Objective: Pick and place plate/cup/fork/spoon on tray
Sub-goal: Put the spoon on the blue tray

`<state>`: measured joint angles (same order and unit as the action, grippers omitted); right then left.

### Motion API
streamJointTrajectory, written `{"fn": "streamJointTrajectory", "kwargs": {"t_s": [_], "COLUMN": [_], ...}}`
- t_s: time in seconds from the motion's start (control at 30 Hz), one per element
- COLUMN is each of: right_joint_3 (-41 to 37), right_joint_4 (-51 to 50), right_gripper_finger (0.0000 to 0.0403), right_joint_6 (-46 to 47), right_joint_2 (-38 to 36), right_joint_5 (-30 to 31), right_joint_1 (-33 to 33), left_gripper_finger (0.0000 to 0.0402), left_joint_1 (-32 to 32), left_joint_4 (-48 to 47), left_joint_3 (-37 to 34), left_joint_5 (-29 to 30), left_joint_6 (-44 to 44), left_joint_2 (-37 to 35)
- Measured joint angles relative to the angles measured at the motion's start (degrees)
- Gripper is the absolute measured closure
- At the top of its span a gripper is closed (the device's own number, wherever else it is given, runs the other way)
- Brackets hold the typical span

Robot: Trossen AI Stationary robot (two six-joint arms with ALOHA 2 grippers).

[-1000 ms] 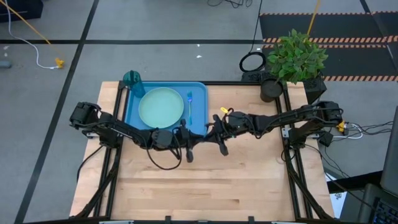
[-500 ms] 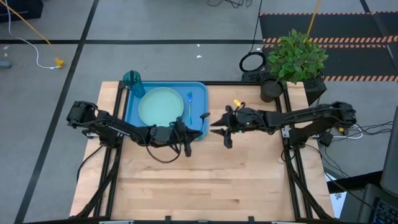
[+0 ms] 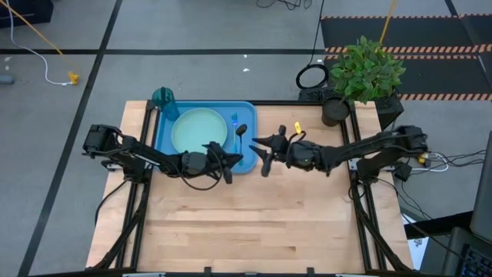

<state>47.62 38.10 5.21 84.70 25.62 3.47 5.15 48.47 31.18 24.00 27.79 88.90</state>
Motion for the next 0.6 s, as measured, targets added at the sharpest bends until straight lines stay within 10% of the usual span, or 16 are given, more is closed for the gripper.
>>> {"fn": "streamJointTrajectory", "kwargs": {"t_s": [0.3, 0.6], "right_joint_3": [0.0, 3.1], "right_joint_4": [12.2, 15.3], "right_gripper_finger": [0.0269, 0.0269], "right_joint_6": [2.2, 4.8], "right_joint_2": [9.1, 16.0], "right_joint_5": [10.1, 5.5], "right_joint_1": [-0.4, -2.3], "left_gripper_finger": [0.0396, 0.0396], "left_joint_1": [0.8, 0.8], "left_joint_4": [-1.7, -1.4], "left_joint_3": [0.0, -0.1], "left_joint_5": [8.2, 12.4], "left_joint_6": [-0.8, -0.8], "left_joint_2": [0.0, 4.1]}}
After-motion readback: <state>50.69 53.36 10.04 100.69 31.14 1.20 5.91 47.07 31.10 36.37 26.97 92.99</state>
